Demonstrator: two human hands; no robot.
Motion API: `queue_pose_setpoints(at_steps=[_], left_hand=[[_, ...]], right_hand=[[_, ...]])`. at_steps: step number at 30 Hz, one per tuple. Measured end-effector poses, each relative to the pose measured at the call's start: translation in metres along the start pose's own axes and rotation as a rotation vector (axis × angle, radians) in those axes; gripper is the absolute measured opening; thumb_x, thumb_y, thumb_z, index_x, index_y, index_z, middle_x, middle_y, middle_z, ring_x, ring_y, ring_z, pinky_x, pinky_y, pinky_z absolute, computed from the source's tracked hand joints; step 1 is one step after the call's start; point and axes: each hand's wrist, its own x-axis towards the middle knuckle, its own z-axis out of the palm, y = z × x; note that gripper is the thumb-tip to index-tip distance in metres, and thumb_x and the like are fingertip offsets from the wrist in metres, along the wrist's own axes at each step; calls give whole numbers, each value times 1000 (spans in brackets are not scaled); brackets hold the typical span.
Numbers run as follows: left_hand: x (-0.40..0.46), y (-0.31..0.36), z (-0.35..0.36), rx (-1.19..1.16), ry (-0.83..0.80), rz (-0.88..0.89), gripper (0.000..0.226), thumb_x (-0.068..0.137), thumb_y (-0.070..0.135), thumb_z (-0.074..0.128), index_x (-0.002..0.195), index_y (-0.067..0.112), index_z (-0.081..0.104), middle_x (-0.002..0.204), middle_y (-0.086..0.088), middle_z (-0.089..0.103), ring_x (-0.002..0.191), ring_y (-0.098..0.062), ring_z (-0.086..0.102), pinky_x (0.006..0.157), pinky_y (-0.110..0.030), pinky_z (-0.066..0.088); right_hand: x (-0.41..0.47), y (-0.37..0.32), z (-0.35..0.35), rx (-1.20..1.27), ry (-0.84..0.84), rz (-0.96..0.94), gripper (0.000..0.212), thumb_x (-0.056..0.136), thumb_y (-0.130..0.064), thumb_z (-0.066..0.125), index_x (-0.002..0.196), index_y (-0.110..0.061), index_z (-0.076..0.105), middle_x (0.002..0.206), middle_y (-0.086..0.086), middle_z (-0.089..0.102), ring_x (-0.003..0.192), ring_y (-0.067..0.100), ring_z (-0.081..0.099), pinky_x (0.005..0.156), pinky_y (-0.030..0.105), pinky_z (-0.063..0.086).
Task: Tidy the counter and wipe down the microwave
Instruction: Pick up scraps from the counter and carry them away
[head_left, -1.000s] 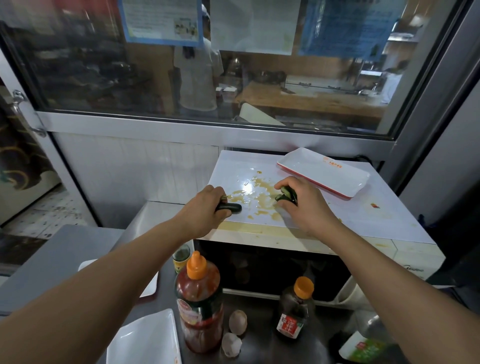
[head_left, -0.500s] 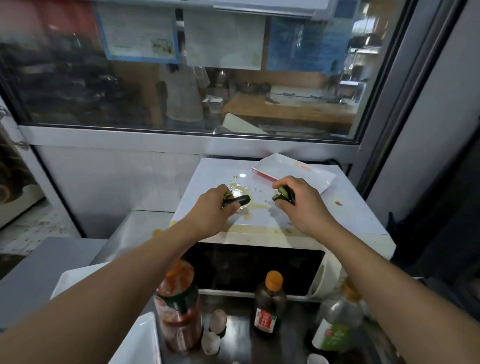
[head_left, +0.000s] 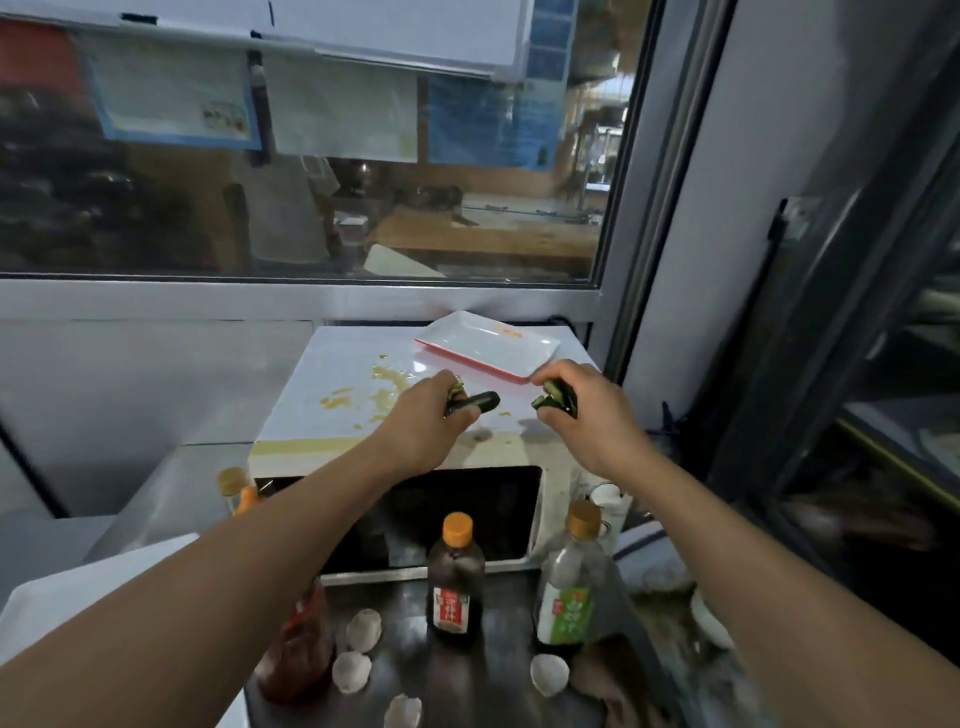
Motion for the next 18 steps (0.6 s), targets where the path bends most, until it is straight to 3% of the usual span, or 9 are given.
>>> queue_pose_setpoints(at_steps=[9,12,16,18], left_hand=[[-19,12,7,-69,-172,228,21,95,27,51,87,10,42,73,0,47,66,-17,42,53,-26,28],[-38,8,8,-92,-237,322,19,94,26,52,90,9,44,81,-4,51,75,-22,46,59,-30,30],[-67,6,18,-137,-358,404,20,94,26,52,85,12,41,70,4,44,62,-12,41,52,-24,28],[-84,9,23,-165,-420,457,20,94,26,52,84,14,41,71,4,44,65,-13,42,54,-24,30]], right_hand=[[-75,-26,-11,-96,137,258,30,87,-13,63,115,-23,57,110,0,48,94,12,46,83,21,35],[-111,-43,-8,-141,183,321,31,86,-9,63,115,-19,58,109,2,49,96,14,49,79,15,32],[-164,-66,-1,-195,220,434,31,85,-8,64,115,-15,58,112,7,52,101,19,53,80,17,33],[-192,-77,0,-226,250,498,31,85,-8,64,114,-16,58,108,3,51,100,18,52,78,17,32]])
